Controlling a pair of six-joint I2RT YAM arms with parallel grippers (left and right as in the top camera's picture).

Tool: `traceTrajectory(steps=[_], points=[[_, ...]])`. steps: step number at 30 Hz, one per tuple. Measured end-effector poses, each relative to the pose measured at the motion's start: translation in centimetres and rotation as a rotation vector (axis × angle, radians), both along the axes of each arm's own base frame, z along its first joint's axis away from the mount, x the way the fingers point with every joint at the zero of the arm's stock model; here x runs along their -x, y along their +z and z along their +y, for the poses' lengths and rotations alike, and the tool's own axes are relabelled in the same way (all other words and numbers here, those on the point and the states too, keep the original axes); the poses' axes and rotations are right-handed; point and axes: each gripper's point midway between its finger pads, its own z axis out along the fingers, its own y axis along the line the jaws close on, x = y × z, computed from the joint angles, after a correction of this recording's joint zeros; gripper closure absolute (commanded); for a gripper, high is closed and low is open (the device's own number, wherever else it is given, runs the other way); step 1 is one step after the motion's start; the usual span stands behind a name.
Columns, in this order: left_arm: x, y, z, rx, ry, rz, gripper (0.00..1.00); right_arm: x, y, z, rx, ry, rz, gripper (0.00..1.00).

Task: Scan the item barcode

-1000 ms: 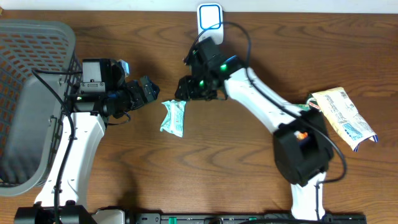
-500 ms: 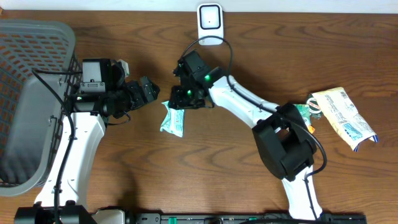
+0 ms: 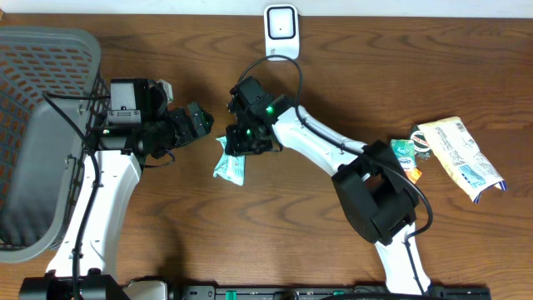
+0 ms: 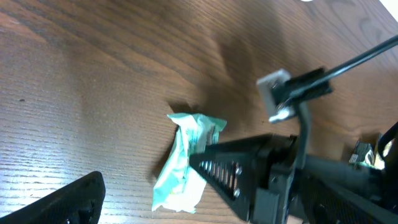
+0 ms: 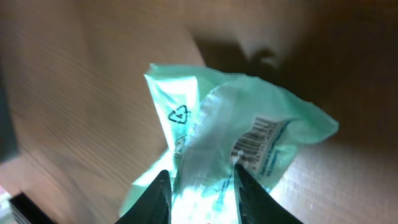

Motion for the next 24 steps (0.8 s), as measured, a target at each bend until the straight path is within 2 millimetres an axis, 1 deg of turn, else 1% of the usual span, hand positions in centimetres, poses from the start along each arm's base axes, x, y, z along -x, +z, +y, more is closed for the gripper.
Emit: traceTrajectory(steps=[2,5,7,11,14,17,18,20,22,24], points=[[0.0,0.0,0.0,0.0,0.0,0.0,0.01,0.8,-0.5,-0.4,0.038,0.003,0.021,0.73],[0.0,0.0,0.0,0.0,0.0,0.0,0.01,1.4,-1.1,-1.8,0.11,-0.006,0.043,0.73],[0.0,0.0,0.0,0.0,0.0,0.0,0.01,1.6,-1.4,-2.4,0.136,-0.006,0.049,0.73],[0.0,0.0,0.0,0.0,0.0,0.0,0.01,1.3,-1.5,-3.6,0.155,0.022,0.046,0.73],[0.0,0.0,0.0,0.0,0.0,0.0,0.01,0.4,-1.5,-5.4,0.179,0.043,0.039,0.72],[0.0,0.0,0.0,-0.001,0.0,-0.001,0.01,-1.0,-1.4,-7.9,0.228,0.049,0.027,0.66],[0.0,0.0,0.0,0.0,0.0,0.0,0.01,-1.7,-1.4,-9.0,0.252,0.059,0.022,0.62],[0.0,0.0,0.0,0.0,0.0,0.0,0.01,-3.0,-1.2,-10.9,0.292,0.078,0.007,0.6],[0.0,0.0,0.0,0.0,0.0,0.0,0.01,-4.3,-0.6,-12.6,0.324,0.102,-0.007,0.59],[0.0,0.0,0.0,0.0,0.0,0.0,0.0,-5.0,0.7,-13.4,0.334,0.125,-0.012,0.58]])
